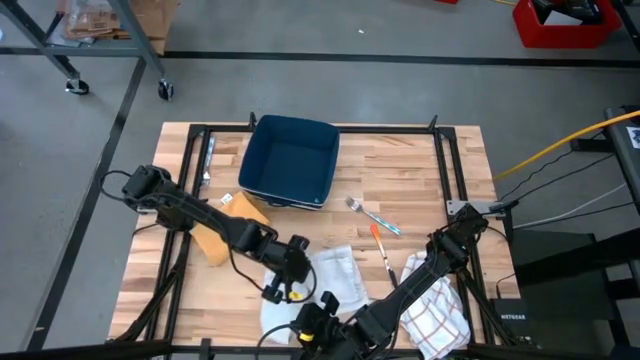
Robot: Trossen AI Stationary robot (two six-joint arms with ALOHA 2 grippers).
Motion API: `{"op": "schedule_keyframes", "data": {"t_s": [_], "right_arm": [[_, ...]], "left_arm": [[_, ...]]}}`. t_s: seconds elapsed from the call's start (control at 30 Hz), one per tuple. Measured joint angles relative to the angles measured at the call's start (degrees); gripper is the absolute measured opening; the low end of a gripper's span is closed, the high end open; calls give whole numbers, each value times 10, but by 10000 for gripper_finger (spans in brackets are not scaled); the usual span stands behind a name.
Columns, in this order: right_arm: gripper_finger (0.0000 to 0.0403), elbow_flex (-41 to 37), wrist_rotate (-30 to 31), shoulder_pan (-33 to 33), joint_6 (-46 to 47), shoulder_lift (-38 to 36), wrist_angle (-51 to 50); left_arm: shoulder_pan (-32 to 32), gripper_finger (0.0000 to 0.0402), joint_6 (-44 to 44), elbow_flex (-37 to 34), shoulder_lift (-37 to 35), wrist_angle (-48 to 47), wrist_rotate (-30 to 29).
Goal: Fold towel
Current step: Fold the top white patterned towel
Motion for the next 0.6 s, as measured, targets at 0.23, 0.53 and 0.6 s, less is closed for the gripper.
{"op": "schedule_keyframes", "data": {"t_s": [0.23,0.53,0.6], "right_arm": [[42,0,0,3,0,0,0],[42,0,-2,3,0,0,14],[42,0,-3,3,0,0,13]], "left_arm": [[18,7,2,0,20,39,0],[34,53,18,0,65,69,-34],[35,73,18,0,68,68,-63]]}}
